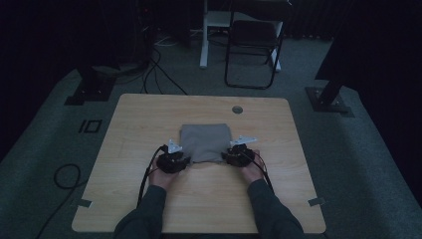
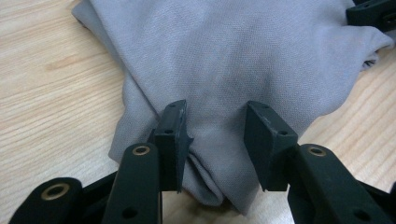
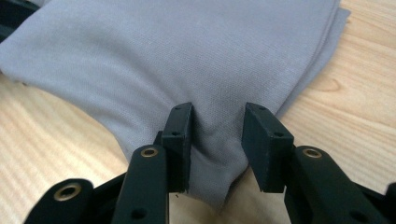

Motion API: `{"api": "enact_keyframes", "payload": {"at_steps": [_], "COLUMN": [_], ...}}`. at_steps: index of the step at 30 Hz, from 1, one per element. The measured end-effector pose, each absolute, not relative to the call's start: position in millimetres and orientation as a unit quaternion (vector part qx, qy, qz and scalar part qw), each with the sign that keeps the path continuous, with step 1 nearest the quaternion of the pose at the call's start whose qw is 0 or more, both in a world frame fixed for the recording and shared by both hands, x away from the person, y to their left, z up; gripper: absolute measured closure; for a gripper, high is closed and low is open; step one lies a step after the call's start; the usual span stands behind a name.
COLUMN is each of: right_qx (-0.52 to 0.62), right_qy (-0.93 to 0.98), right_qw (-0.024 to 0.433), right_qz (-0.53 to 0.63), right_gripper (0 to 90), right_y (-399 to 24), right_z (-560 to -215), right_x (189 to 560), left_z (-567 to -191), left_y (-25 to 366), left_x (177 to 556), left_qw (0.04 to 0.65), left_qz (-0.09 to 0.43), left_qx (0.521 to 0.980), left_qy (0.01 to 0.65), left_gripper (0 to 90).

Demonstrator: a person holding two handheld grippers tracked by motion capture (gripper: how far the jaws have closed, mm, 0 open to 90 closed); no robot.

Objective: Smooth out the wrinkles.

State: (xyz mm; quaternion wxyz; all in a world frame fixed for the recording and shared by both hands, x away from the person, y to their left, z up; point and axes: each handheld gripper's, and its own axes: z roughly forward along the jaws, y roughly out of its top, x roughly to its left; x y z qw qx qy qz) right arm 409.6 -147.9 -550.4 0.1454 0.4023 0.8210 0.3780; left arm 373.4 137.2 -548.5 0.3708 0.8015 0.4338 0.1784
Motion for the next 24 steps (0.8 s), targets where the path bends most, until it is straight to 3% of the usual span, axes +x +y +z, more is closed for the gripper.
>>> {"api": "enact_keyframes", "payload": {"at_steps": [3, 7, 15, 24], "right_qx": [0.403, 0.403, 0.446, 0.453], "right_qy": [0.809, 0.805, 0.781, 0.785], "right_qw": [0.156, 0.185, 0.215, 0.218], "right_qz": [0.398, 0.393, 0.381, 0.363], "right_gripper": [54.1, 49.8, 48.9, 47.9], "right_y": [-157.3, -175.0, -217.4, -221.9], "right_z": [-544.2, -539.8, -540.1, -547.9], "right_x": [400.7, 389.6, 383.7, 388.8], "left_z": [-538.3, -530.8, -541.7, -551.3], "left_y": [147.5, 168.4, 211.1, 222.3], "left_x": [366.3, 358.2, 359.1, 370.4], "left_qw": [0.386, 0.389, 0.383, 0.354], "left_qz": [0.198, 0.216, 0.218, 0.225], "left_qx": [0.789, 0.775, 0.733, 0.715], "left_qy": [0.435, 0.449, 0.519, 0.559], "left_gripper": [53.1, 49.8, 49.3, 49.0]}}
